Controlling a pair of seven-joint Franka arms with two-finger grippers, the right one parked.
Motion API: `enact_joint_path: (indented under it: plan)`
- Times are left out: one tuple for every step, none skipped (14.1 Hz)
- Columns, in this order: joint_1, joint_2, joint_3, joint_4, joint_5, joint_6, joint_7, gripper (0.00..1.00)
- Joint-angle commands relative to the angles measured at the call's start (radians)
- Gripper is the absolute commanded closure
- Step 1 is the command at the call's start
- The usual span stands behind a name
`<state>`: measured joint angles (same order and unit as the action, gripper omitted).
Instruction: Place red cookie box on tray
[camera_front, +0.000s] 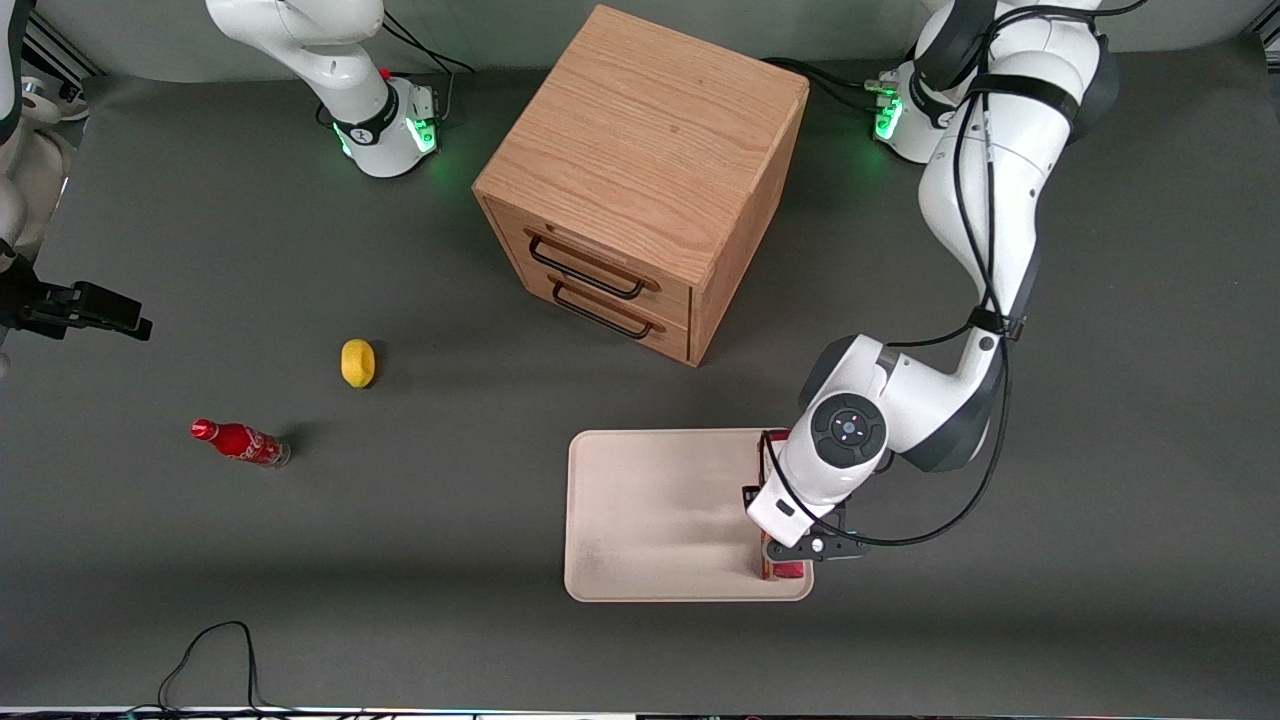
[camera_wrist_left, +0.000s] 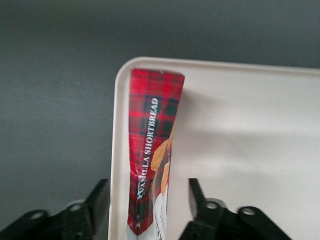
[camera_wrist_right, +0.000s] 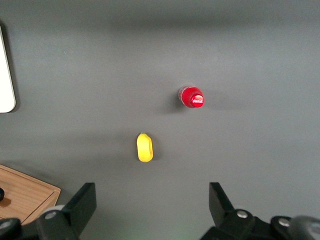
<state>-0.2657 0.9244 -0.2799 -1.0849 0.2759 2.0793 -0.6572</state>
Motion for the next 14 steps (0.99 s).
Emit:
enact_joint_path:
  plan:
    - [-0.003, -0.12, 0.01, -0.004, 0.002, -0.161, -0.056, 0.0]
    - [-0.001, -0.159, 0.005, 0.0, 0.0, -0.221, -0.058, 0.0]
    - [-0.001, -0.206, 0.005, 0.009, -0.007, -0.273, -0.059, 0.0]
    - [-0.001, -0.261, 0.011, 0.008, -0.041, -0.307, -0.059, 0.0]
    - [0.003, -0.306, 0.013, 0.007, -0.082, -0.336, -0.062, 0.0]
    - [0.012, -0.349, 0.013, 0.005, -0.098, -0.373, -0.074, 0.0]
    - [0.013, -0.387, 0.011, 0.005, -0.093, -0.413, -0.075, 0.0]
    - [0.013, -0.43, 0.011, 0.002, -0.093, -0.46, -0.062, 0.0]
    - [0.014, -0.47, 0.011, 0.003, -0.095, -0.51, -0.059, 0.0]
    - [0.014, -0.508, 0.011, 0.003, -0.095, -0.551, -0.058, 0.0]
    - [0.02, -0.536, 0.011, 0.002, -0.096, -0.579, -0.042, 0.0]
    - [0.037, -0.558, 0.011, -0.003, -0.099, -0.608, -0.003, 0.0]
    - [0.052, -0.573, 0.011, -0.007, -0.102, -0.637, 0.032, 0.0]
    - [0.081, -0.587, 0.011, -0.015, -0.11, -0.659, 0.069, 0.0]
